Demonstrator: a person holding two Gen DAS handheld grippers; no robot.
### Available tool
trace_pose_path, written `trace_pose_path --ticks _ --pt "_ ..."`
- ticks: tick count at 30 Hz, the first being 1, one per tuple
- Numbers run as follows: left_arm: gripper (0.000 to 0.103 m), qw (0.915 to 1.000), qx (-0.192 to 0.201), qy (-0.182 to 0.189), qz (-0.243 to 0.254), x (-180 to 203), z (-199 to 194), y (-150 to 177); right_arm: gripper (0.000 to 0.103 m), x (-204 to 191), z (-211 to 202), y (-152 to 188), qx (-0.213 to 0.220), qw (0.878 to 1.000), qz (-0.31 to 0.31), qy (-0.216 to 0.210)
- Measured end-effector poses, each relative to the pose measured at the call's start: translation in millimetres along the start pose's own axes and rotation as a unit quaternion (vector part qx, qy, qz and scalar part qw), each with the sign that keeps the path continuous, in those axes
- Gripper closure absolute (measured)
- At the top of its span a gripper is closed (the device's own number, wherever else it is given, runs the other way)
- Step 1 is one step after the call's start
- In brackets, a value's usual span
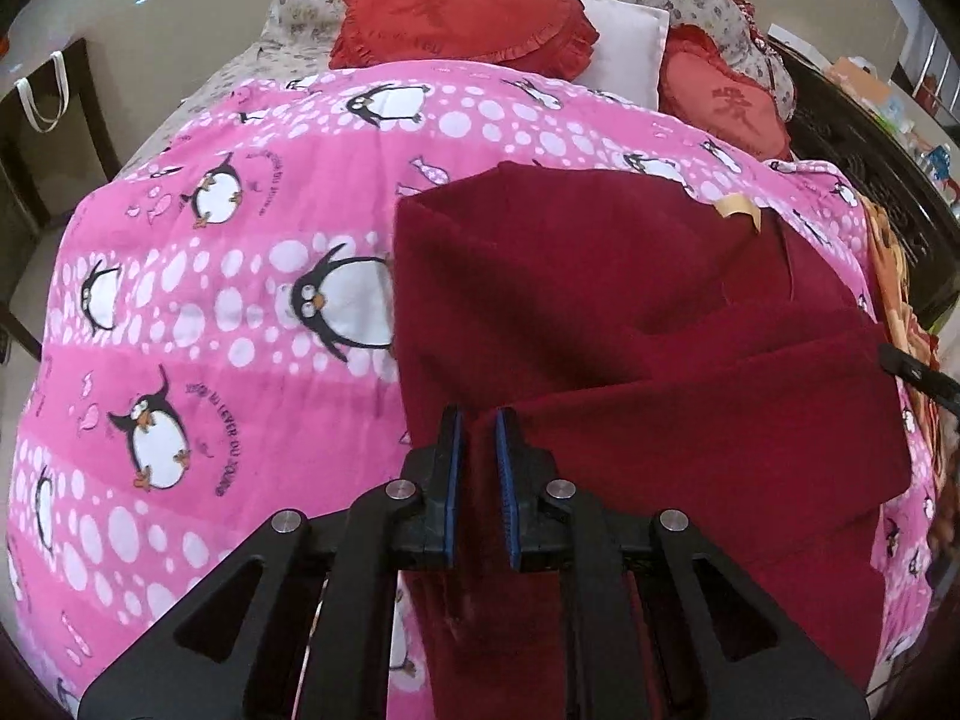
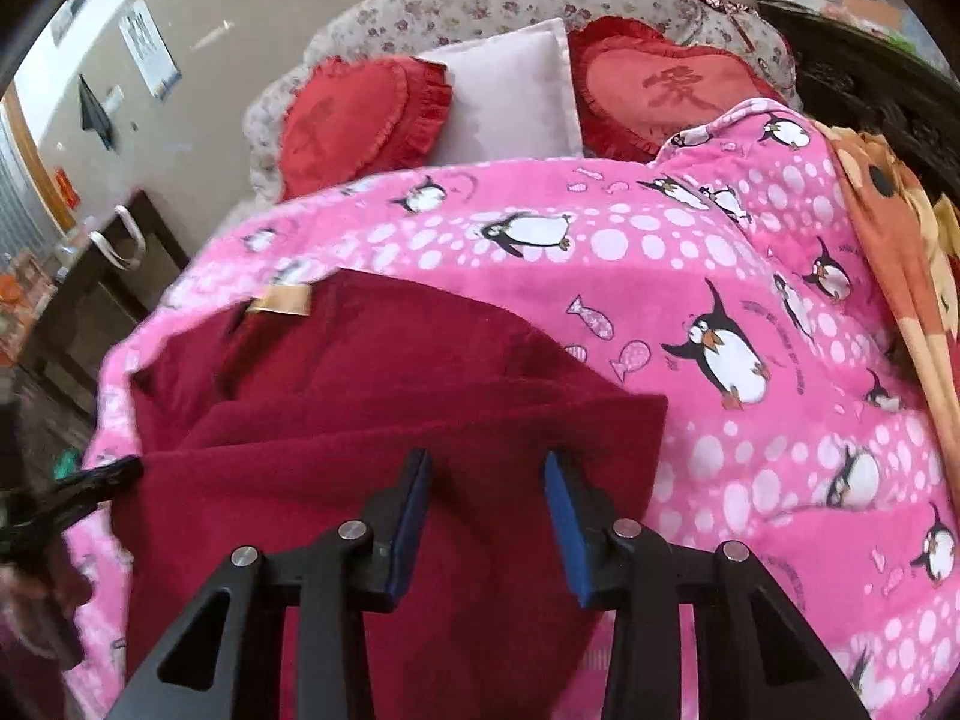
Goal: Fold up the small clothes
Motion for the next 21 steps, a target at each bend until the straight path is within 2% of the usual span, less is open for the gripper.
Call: trace_pose_path --ticks 1,3,4,6,9,11,12,13,17,21 --pt "0.083 1.0000 0.002 0.006 -0.005 -3 -5 0 0.065 3 -12 4 0.000 1.000 0.011 -0.014" --pt "0.059 0.9997 0.009 0.015 -0.016 -6 -11 0 0.065 3 -31 16 0.000 0.999 0.012 -0.031" --pt "0.057 0.9995 0.014 0.019 -0.022 -6 -15 0 0.065 0 -40 25 -0.003 0.999 0.002 -0.033" --pt "0.056 0.9990 0.022 0.025 -0.029 -4 -22 2 0.065 -7 -46 43 -0.013 0.999 -0.024 -0.025" --pt "0.056 0.9991 0.026 0.021 -0.024 3 -27 7 0.065 -8 -35 73 -0.033 0.996 -0.073 0.046" --pt "0.056 0.9996 0.024 0.007 -0.015 7 -26 11 0.065 2 -21 86 -0.047 0.993 -0.080 0.079" --pt "0.056 0.9997 0.021 0.003 -0.012 8 -26 13 0.065 12 -13 93 -0.058 0.993 -0.068 0.083" --pt "0.056 0.9997 0.020 0.002 -0.011 8 -26 14 0.065 20 -14 96 -0.049 0.996 -0.040 0.064" --pt "0.056 0.9995 0.031 -0.009 -0.009 7 -31 14 0.065 24 -39 91 -0.044 0.998 -0.012 0.051" --pt "0.056 0.9990 0.032 -0.029 -0.007 9 -21 10 0.065 10 -67 72 0.005 1.000 -0.008 0.021"
Point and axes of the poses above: each gripper's, at about its wrist camera, not at the fingertips, and z roughly the way its jaws point, x to its right, y to its underside, the point moved 5 cm from there along z, roughly the way its jaws point, and after that the axes turned 4 degrees about z, right-handed, at the moved point
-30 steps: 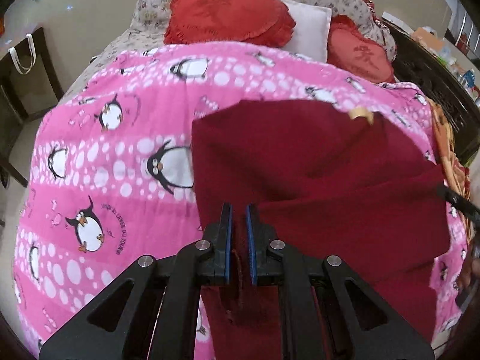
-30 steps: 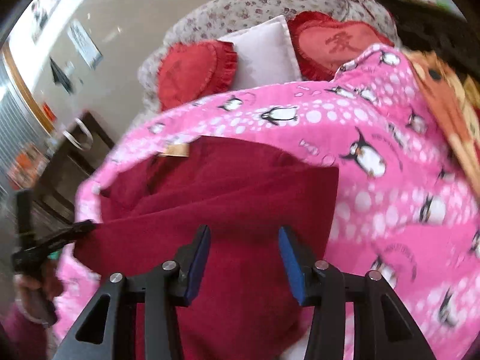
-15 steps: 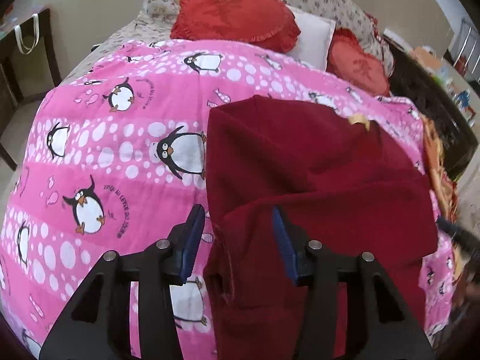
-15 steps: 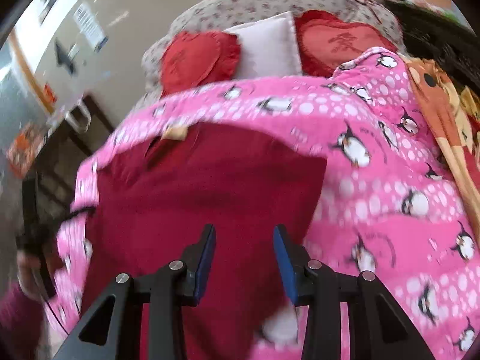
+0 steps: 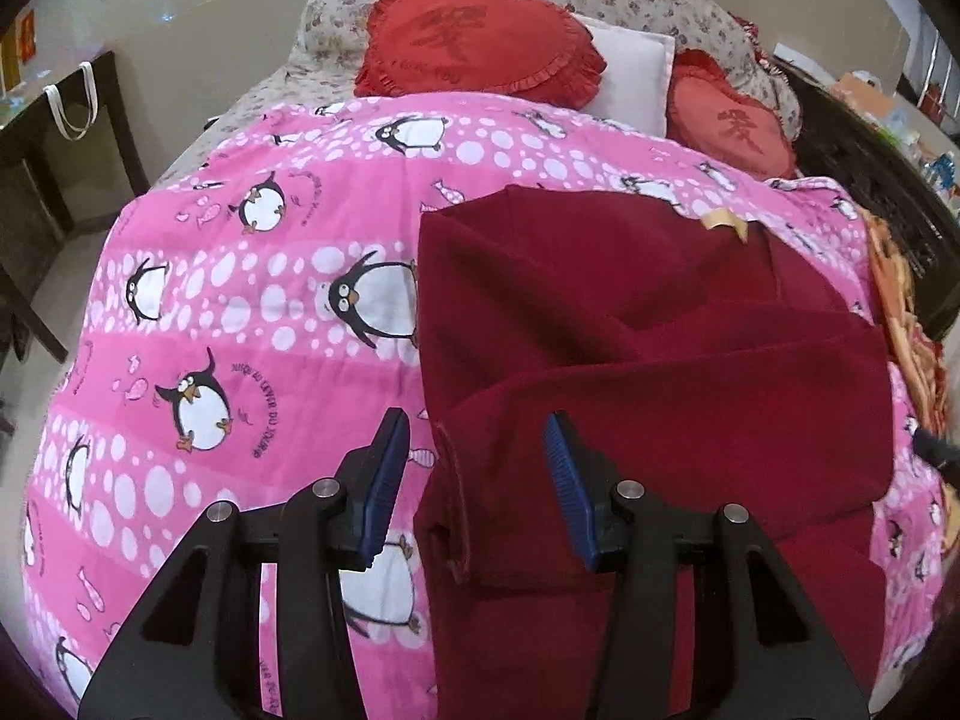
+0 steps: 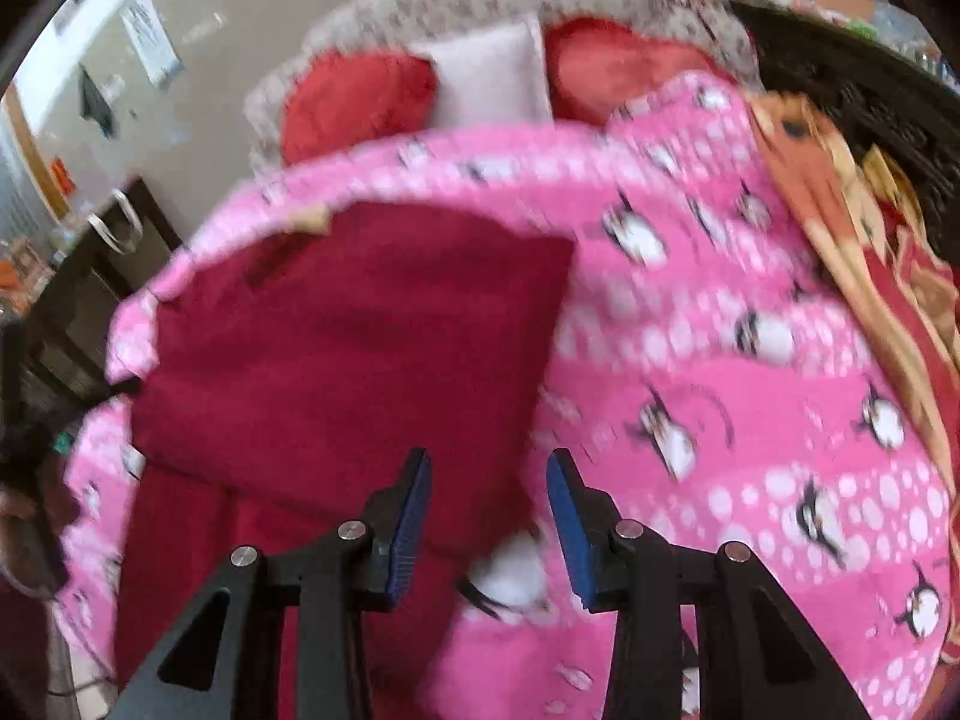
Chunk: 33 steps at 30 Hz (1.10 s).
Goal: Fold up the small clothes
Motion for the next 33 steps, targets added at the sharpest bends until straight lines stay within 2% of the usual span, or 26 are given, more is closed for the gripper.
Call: trace_pose_path --ticks 4,9,12,17,22,26,29,33 --pt "0.056 0.9998 -0.007 -0.020 -0.002 3 19 0 0.065 -30 14 -21 0.009 0.999 -0.021 -0.027" --pt "0.055 0.9995 -0.019 -0.026 -0.003 4 41 0 0.065 -31 63 -41 -0.004 1.000 -0.019 0.002" --pt "0.052 0.9993 -0.018 -0.032 -0.002 4 46 0 0.065 -23 82 -46 -0.013 1.000 -0.012 0.003" --pt "0.051 0.9994 -0.017 -0.028 -0.012 2 48 -1 0.065 -30 69 -45 -0.022 0.999 -0.030 0.015" --pt "0.051 0.9993 -0.013 -0.032 -0.013 3 47 1 0.064 -26 41 -23 -0.027 0.999 -0.016 0.008" --pt "0.051 0.9992 -0.014 -0.034 -0.019 3 44 3 0.064 -19 49 3 -0.045 0.999 -0.021 0.022" --pt "0.051 0.9989 -0.020 -0.035 -0.024 4 39 7 0.064 -17 56 7 -0.034 0.999 -0.023 0.023" --pt "0.051 0.9987 -0.029 -0.030 -0.030 4 23 18 0.064 -24 51 4 -0.042 0.997 -0.042 0.040"
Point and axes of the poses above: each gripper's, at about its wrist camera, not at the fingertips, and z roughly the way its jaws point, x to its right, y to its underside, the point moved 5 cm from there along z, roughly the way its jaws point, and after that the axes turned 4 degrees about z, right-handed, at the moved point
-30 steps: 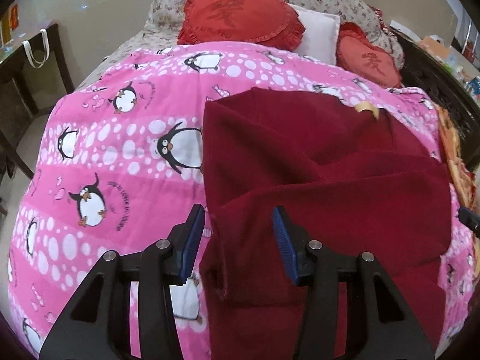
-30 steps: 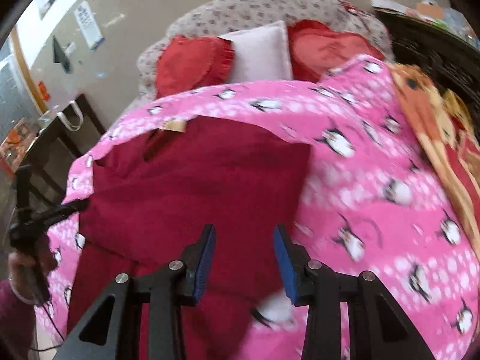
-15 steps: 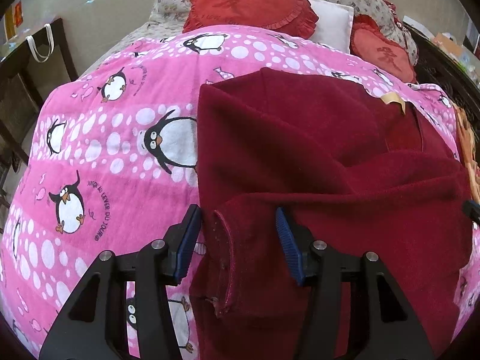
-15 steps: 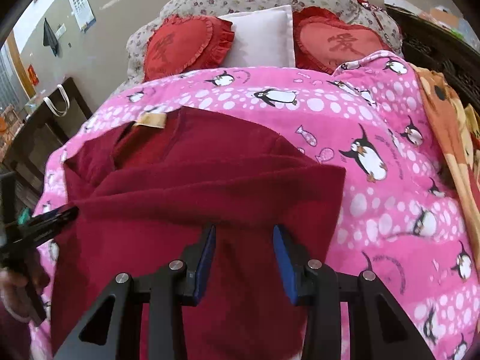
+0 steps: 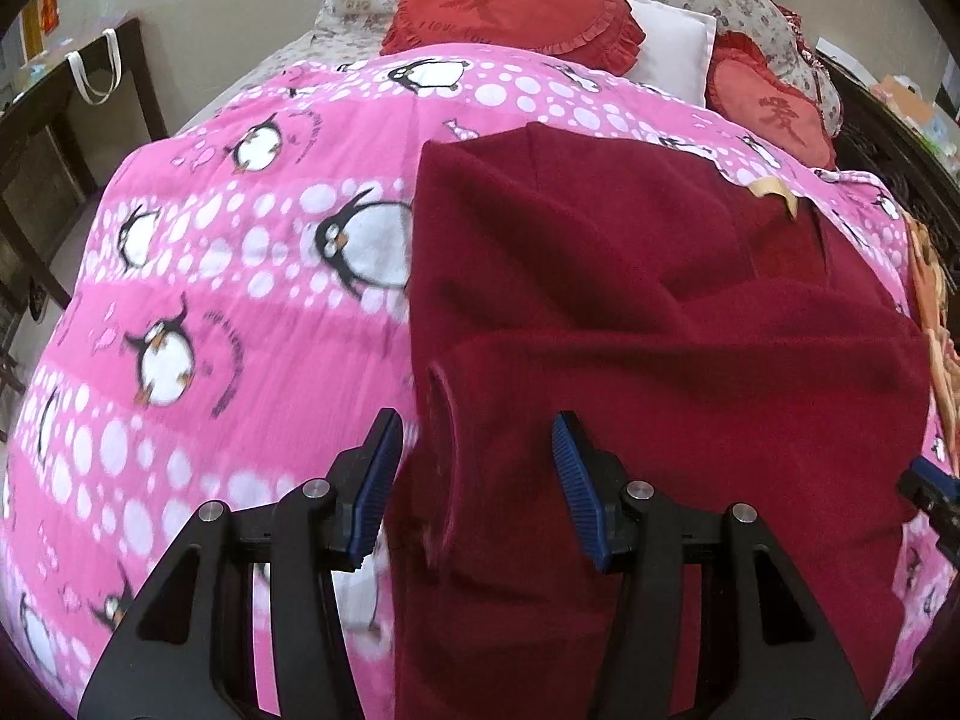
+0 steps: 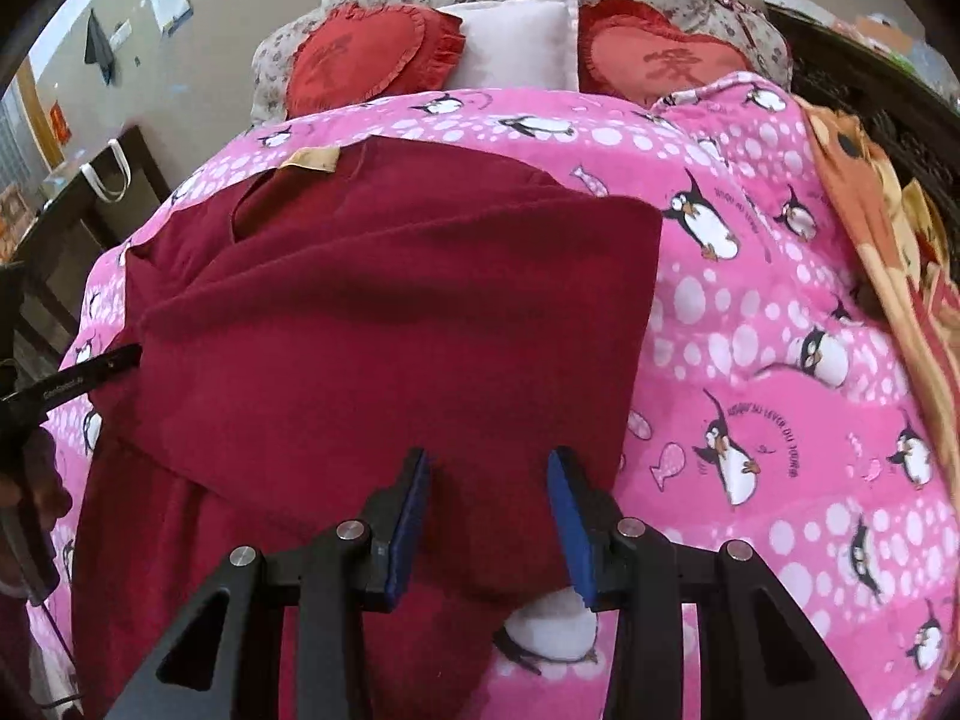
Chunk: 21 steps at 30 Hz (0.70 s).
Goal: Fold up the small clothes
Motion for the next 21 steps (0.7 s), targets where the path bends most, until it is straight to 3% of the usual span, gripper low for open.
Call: trace_pose_path --ticks 6,13,21 --pt "0.051 0.9997 0.002 -0.015 0.020 0 -19 23 0.058 4 -23 11 0.005 0.999 0.040 -0.029" --pt "0.051 0.9998 0.001 -0.007 0.016 0 -32 39 0.057 1 -38 28 -0.005 0.996 0.065 -0.055" --pt "0.051 0.9999 -0.013 0.004 -0.004 -6 -38 60 0.057 7 -39 37 -0.017 0.995 0.081 -0.053"
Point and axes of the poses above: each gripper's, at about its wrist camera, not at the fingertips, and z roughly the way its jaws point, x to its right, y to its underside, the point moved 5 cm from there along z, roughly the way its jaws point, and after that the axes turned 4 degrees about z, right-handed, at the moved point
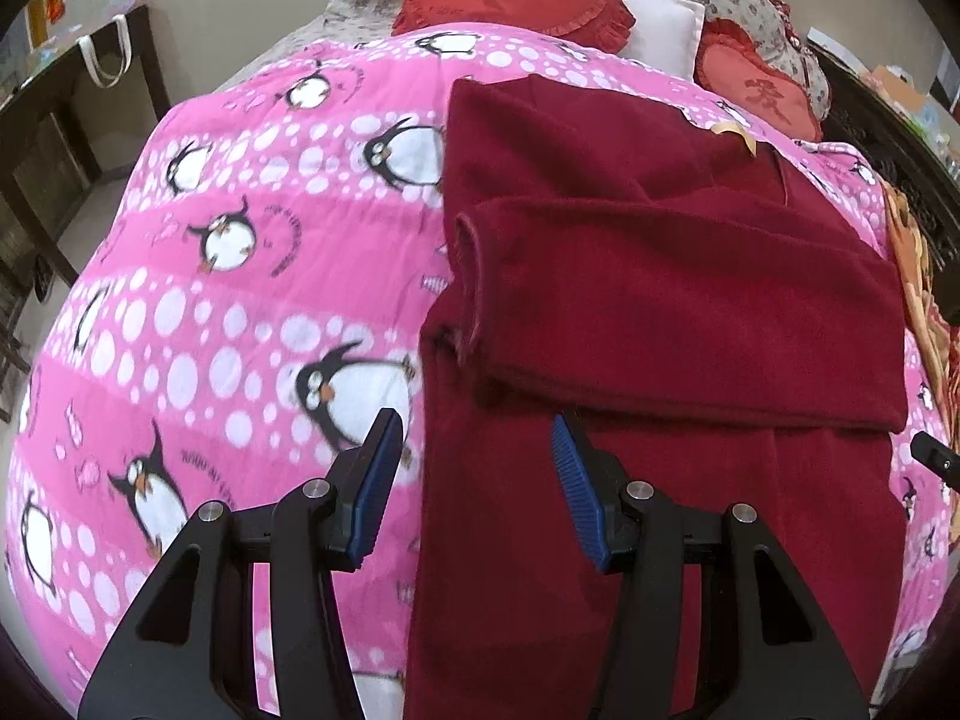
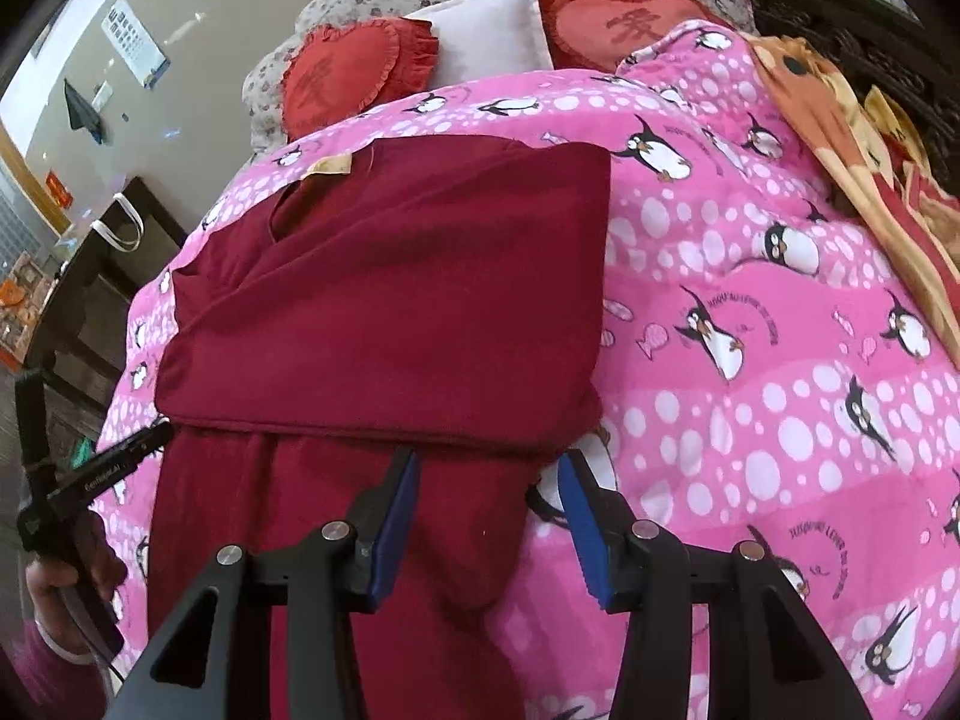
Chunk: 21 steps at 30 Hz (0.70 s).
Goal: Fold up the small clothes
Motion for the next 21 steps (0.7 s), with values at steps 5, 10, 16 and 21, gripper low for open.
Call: trace_pose_path --ticks 5,10,16,21 --pt "0.051 0.9999 -0.005 -0.010 -0.006 -9 -12 23 0.056 4 -4 9 -0.006 1.000 0.001 -0.003" --pt "0.051 0.9999 -0.014 -0.011 0.000 -17 -29 50 0.056 8 -9 28 -0.025 0.999 0.010 -0.019" --pt "0.051 0.9997 -0.022 -0.008 -0.004 -23 -49 83 0.056 25 -43 51 -0.018 1.000 0.017 -0.017" --pt "0.051 0.9993 -0.034 0.000 -0.018 -26 -62 109 0.052 51 -87 68 0.012 1.000 0.015 0.020"
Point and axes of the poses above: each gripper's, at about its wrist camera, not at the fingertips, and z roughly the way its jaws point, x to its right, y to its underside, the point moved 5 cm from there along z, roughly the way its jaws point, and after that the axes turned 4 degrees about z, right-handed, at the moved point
